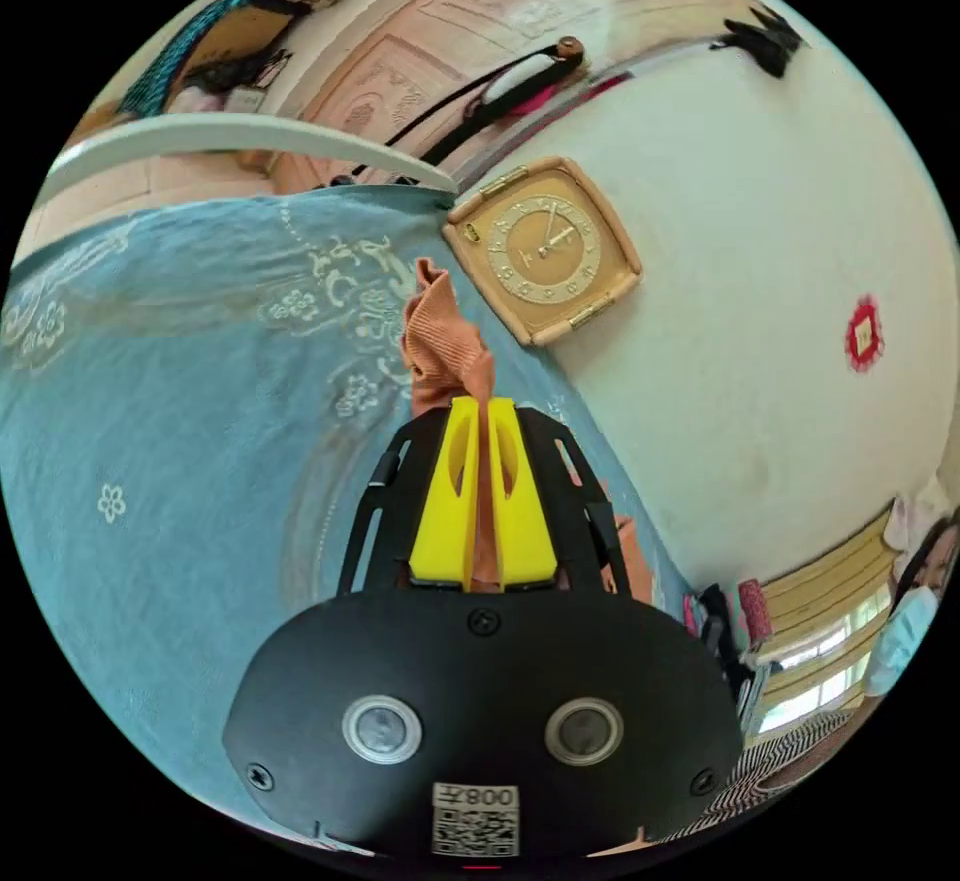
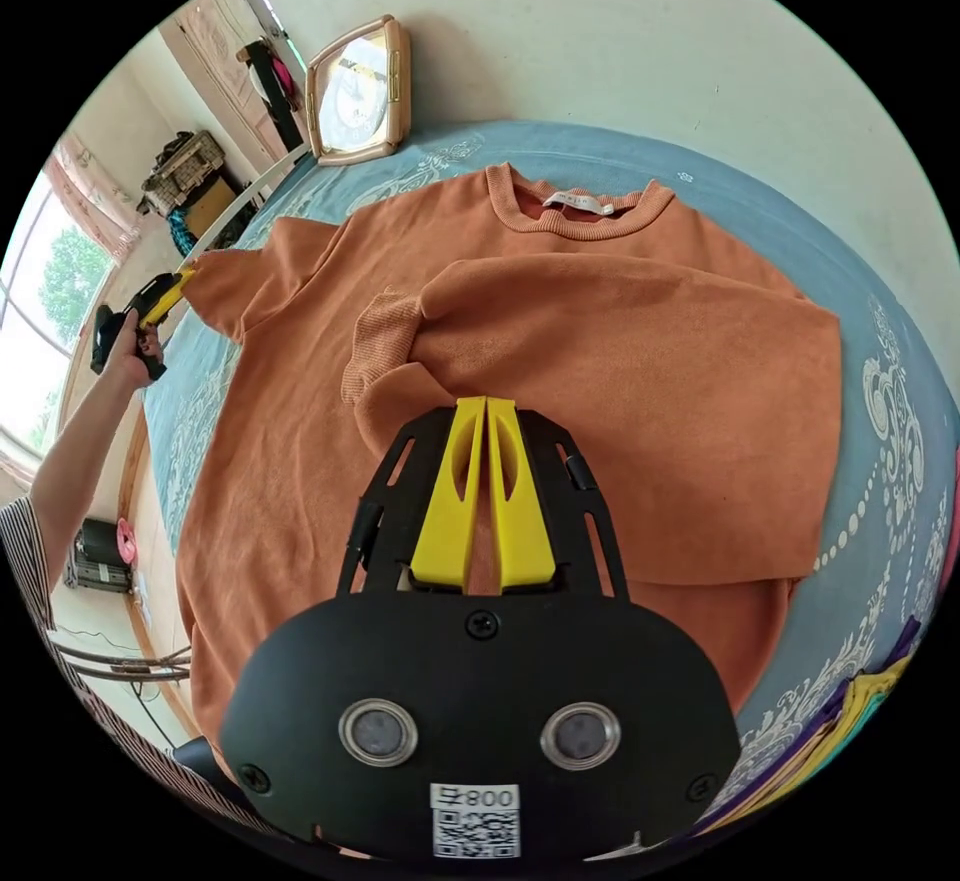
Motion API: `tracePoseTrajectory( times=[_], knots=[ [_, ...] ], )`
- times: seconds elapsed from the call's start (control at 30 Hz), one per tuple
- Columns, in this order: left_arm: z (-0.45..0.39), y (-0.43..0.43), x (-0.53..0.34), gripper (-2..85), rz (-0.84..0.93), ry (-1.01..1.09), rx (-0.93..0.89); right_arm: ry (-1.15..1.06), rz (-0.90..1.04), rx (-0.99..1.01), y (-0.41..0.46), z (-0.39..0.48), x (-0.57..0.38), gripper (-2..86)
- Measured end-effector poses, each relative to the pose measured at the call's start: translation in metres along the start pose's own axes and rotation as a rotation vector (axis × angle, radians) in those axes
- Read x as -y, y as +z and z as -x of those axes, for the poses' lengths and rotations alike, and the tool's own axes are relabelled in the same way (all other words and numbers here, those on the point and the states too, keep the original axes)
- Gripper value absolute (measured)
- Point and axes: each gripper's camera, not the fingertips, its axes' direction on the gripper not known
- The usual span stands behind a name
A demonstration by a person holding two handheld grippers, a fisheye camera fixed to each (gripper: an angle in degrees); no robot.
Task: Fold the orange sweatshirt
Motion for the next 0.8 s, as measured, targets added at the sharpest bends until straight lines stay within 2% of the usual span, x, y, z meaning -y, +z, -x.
tracePoseTrajectory(
  times=[0.17, 0.3, 0.33, 0.43, 0.67, 0.8],
  knots=[
    [-0.159, 0.039, -0.055, 2.1, 0.123, 0.440, -0.082, 0.066, -0.019, 0.086, -0.007, -0.040, -0.004, 0.1],
    [-0.238, 0.087, -0.147, 3.2, 0.272, 0.721, -0.090, 0.171, -0.126, 0.275, -0.023, -0.095, -0.022, 0.3],
    [-0.252, 0.108, -0.179, 3.8, 0.366, 0.776, -0.065, 0.201, -0.133, 0.359, -0.018, -0.113, -0.025, 0.5],
    [-0.266, 0.141, -0.239, 6.3, 0.522, 0.829, -0.046, 0.249, -0.121, 0.557, 0.002, -0.153, -0.031, 1.3],
    [-0.276, 0.138, -0.278, 9.9, 0.497, 0.785, -0.061, 0.234, -0.127, 0.761, 0.031, -0.183, -0.015, 7.6],
    [-0.294, 0.149, -0.299, 10.3, 0.506, 0.882, 0.007, 0.150, -0.081, 0.784, 0.041, -0.170, 0.008, 9.3]
  ],
)
